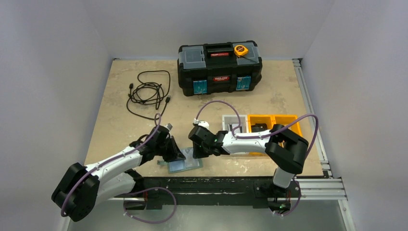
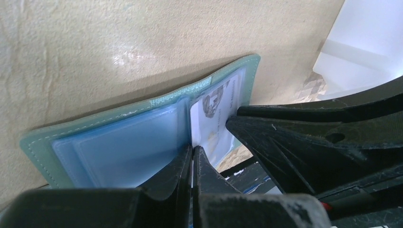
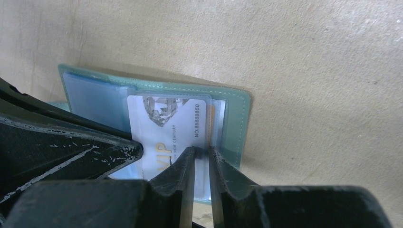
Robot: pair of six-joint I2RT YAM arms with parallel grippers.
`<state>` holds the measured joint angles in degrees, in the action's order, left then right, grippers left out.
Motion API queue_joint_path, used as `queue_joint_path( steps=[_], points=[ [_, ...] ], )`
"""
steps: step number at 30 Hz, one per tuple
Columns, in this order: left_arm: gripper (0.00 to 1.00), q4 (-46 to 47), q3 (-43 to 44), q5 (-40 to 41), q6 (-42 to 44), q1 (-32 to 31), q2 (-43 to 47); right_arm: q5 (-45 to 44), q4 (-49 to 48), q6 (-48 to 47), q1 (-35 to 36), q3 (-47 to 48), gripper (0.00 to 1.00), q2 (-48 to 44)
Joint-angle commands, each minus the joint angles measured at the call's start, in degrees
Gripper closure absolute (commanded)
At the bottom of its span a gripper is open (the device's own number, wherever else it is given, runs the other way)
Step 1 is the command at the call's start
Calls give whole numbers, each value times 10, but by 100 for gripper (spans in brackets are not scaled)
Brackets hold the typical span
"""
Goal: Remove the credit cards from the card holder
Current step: Remove the credit card from the card holder.
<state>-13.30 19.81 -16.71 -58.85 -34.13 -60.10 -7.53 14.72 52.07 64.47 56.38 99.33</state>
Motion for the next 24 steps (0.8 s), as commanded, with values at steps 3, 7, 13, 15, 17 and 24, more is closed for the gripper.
queue_joint_path(
  steps=[3,7,13,15,17,24],
  points=[
    [100,-52,30,9,32,9,19,-14,24,5,-11,-33,86,9],
    [100,-57,28,7,37,12,18,-11,20,8,-15,-40,87,10],
    [100,-65,30,-1,45,18,27,-11,16,9,-20,-49,87,7],
    [100,-65,31,-6,47,21,33,-10,16,10,-21,-51,88,9],
    [100,-66,36,-14,49,22,36,-10,17,10,-21,-51,88,9],
    [100,-66,45,-43,47,23,41,-19,25,10,-21,-44,89,6]
  ],
)
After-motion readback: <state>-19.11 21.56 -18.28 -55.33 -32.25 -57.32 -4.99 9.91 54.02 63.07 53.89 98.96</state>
